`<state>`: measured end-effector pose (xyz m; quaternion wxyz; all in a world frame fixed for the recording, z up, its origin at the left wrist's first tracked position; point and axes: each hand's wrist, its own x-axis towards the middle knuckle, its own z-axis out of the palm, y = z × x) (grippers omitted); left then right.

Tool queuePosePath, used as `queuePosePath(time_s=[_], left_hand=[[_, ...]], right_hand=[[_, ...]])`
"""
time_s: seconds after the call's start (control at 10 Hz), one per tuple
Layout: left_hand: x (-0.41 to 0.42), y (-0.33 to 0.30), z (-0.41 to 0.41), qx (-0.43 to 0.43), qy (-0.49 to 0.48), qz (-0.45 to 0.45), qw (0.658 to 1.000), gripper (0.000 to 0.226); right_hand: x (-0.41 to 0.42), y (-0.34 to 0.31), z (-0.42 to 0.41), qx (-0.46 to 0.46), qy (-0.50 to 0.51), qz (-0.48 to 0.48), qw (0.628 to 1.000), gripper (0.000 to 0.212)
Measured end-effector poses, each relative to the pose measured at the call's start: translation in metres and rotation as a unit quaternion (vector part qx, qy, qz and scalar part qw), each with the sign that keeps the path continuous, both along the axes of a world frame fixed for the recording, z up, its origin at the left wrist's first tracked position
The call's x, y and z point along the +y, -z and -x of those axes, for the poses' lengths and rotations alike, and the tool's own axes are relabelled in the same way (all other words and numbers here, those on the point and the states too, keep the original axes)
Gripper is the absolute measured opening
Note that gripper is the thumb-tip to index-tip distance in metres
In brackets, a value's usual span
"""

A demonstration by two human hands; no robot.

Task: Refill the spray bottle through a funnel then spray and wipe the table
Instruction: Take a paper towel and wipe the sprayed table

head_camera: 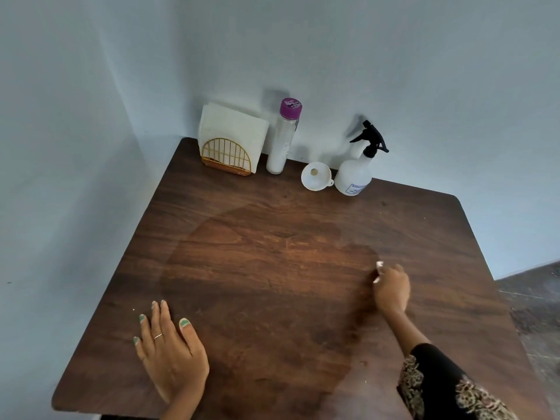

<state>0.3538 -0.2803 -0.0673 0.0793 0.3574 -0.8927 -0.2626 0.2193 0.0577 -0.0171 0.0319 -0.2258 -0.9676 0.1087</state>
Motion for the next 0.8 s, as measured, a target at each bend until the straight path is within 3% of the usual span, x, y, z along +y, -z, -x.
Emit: queuePosePath(time_s=[0.1,0.2,0.3,0.4,0.5,0.6,0.7,0.8], left_hand=[[-0.002,0.001,0.0,-0.003,0.003,0.002,1.0,0.064],[0.001,0.001,-0.001,-0.006,0.007,0.0,1.0,0.064],[0.001,0.001,0.0,0.001,0.006,-0.013,1.0,0.062],[0.001,0.001,-0.001,0.004,0.008,-0.023,1.0,0.062],[0.0,0.0,-0.002,0.002,0.01,-0.031,0.999,0.065],[-0.001,-0.003,-0.003,0.013,0.008,-0.037,0.999,0.067],[-0.002,-0.009,-0.005,0.018,-0.007,-0.059,0.998,0.065],[0.008,-0.023,0.003,0.059,-0.034,-0.128,0.989,0.063]], right_hand=[[-0.061,0.003,-0.027,-0.012,-0.098,0.048,0.994,0.04],[-0.132,0.002,-0.087,-0.066,-0.245,0.163,0.953,0.038],[-0.194,-0.024,-0.142,-0.097,-0.398,0.192,0.892,0.033],[-0.227,0.057,-0.162,-0.09,-0.481,0.011,0.872,0.034],[-0.218,0.058,-0.176,-0.369,-0.437,0.127,0.81,0.032],[-0.211,0.003,-0.164,-0.297,-0.409,0.297,0.81,0.028],[-0.185,-0.03,-0.154,-0.339,-0.313,0.419,0.782,0.028],[-0.152,-0.043,-0.148,-0.237,-0.192,0.575,0.759,0.013]])
